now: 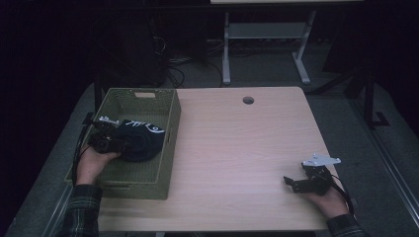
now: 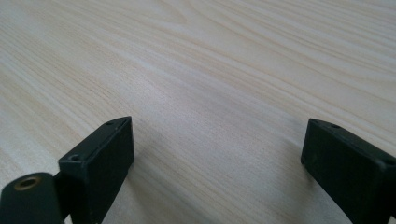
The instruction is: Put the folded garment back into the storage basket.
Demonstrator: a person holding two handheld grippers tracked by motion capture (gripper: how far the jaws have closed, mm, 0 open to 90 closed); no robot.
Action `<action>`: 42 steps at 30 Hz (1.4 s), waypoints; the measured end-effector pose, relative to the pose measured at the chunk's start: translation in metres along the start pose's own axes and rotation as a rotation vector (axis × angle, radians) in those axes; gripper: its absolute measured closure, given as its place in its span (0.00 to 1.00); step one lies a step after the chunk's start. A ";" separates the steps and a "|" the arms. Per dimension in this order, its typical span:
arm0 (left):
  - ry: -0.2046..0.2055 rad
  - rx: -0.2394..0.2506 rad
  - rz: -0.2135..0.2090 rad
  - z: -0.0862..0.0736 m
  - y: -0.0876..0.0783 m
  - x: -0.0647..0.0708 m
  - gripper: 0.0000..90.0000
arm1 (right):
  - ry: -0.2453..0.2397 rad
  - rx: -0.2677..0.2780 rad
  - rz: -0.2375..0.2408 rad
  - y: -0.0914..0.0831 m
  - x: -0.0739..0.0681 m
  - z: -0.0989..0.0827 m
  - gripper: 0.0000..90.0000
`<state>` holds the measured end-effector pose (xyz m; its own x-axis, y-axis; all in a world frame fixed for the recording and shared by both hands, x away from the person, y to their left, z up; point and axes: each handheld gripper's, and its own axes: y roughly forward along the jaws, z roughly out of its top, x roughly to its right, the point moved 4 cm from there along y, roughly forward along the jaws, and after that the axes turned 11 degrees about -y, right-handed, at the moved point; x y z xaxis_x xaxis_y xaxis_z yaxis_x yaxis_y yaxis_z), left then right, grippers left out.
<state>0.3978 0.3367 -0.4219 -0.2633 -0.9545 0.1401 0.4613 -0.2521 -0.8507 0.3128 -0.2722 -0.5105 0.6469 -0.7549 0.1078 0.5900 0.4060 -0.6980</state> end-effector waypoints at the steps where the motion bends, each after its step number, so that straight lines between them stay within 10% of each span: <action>1: -0.004 0.021 0.001 0.001 -0.003 0.000 0.47 | 0.001 0.000 0.000 0.000 0.000 0.000 0.10; 17: 0.023 0.119 -0.062 0.022 -0.028 0.034 0.18 | 0.000 0.000 0.000 0.000 0.000 0.000 0.10; 42: 0.111 0.194 -0.194 0.052 -0.035 0.115 0.16 | 0.001 0.000 0.000 0.000 0.000 0.000 0.10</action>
<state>0.3956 0.2270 -0.3499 -0.4487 -0.8649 0.2249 0.5435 -0.4639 -0.6996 0.3127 -0.2723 -0.5106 0.6466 -0.7552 0.1074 0.5898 0.4057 -0.6982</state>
